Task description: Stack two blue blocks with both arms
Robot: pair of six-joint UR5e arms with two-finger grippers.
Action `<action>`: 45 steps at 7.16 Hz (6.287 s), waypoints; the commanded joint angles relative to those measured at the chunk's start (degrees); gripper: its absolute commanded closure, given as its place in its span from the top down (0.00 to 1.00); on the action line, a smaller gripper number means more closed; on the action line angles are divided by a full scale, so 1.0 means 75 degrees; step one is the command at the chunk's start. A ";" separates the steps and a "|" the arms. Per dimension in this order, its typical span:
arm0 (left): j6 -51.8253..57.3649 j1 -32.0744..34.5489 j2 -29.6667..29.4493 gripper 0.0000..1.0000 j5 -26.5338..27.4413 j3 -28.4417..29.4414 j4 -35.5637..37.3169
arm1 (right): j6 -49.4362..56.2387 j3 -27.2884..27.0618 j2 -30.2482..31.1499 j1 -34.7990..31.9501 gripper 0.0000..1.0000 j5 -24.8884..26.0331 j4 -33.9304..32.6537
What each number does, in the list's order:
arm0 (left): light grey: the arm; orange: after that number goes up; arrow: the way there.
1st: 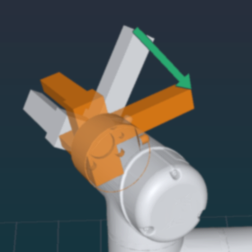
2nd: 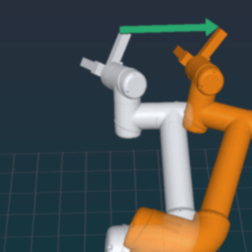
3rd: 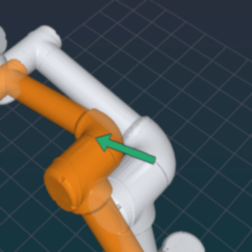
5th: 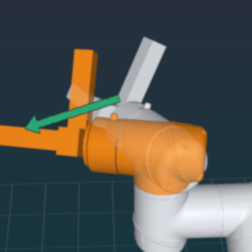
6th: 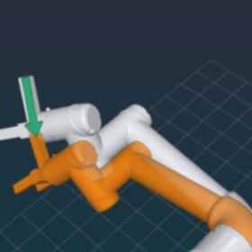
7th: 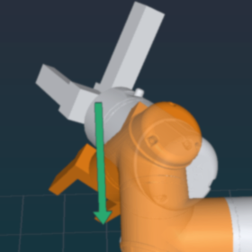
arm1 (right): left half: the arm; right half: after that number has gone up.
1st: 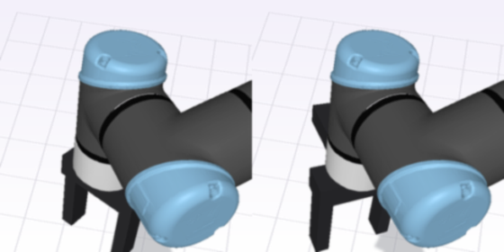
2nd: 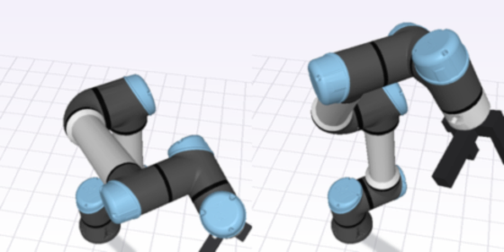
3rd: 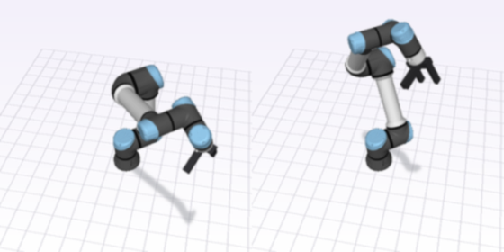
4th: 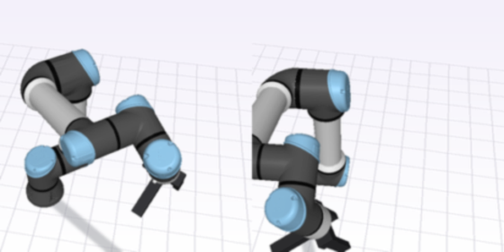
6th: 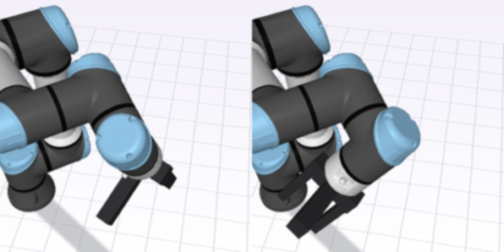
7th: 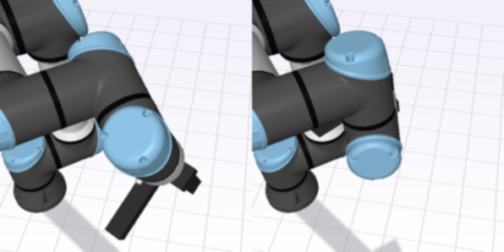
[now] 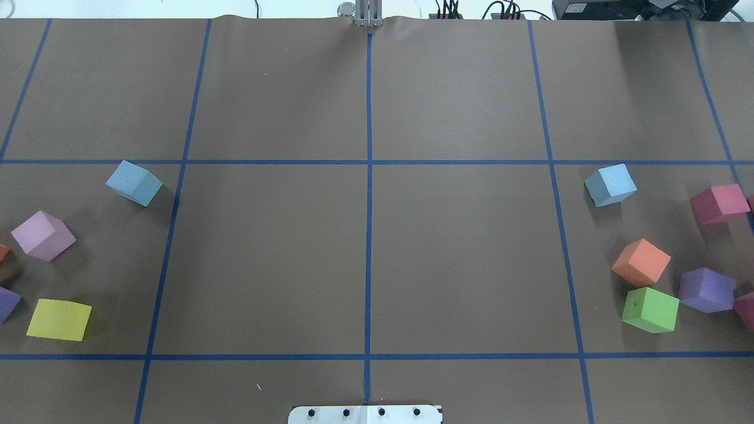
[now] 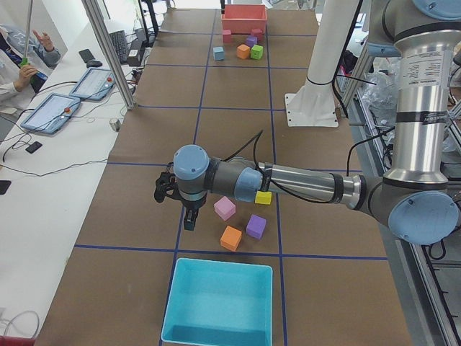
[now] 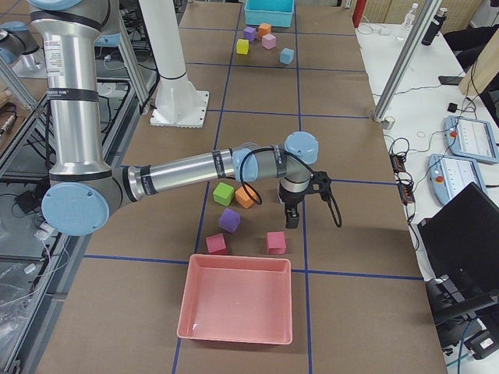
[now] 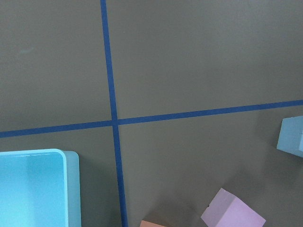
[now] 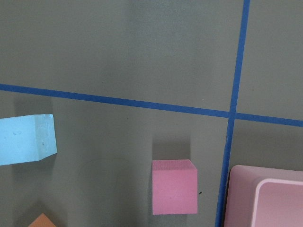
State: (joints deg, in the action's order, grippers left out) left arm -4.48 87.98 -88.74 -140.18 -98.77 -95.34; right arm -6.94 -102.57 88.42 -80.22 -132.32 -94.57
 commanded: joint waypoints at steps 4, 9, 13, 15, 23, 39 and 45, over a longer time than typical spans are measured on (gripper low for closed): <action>-0.1017 -0.0595 -0.0670 1.00 0.0012 0.0010 0.0043 | 0.0000 0.0116 -0.0654 0.0766 1.00 0.0452 0.0000; -0.2320 -0.2481 -0.1913 0.97 0.0164 0.0173 -0.0003 | -0.1834 -0.0012 -0.0996 0.1882 1.00 0.0241 0.0592; -0.2285 -0.2904 -0.2299 0.97 0.0621 0.0653 -0.0050 | -0.3809 0.0186 -0.0950 0.2833 1.00 0.0521 0.1828; -0.2285 -0.3000 -0.2289 0.97 0.0680 0.0712 -0.0074 | -0.3727 0.0888 -0.1160 0.2845 1.00 0.0674 0.2200; -0.2332 -0.3012 -0.2289 0.97 0.0680 0.0958 -0.0355 | -0.3200 0.1558 -0.1535 0.3220 0.99 0.1120 0.2484; -0.2332 -0.3128 -0.2348 0.97 0.0691 0.1111 -0.0402 | -0.3445 0.2109 -0.1547 0.3442 0.62 0.1132 0.3621; -0.3069 -0.3747 -0.2687 0.96 0.1207 0.1427 -0.1082 | -0.5348 0.1043 -0.3232 0.3955 0.63 0.1143 0.1617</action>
State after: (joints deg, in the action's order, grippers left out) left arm -25.37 61.83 -108.08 -131.33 -88.09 -103.32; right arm -41.40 -94.26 66.65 -52.63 -124.23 -81.47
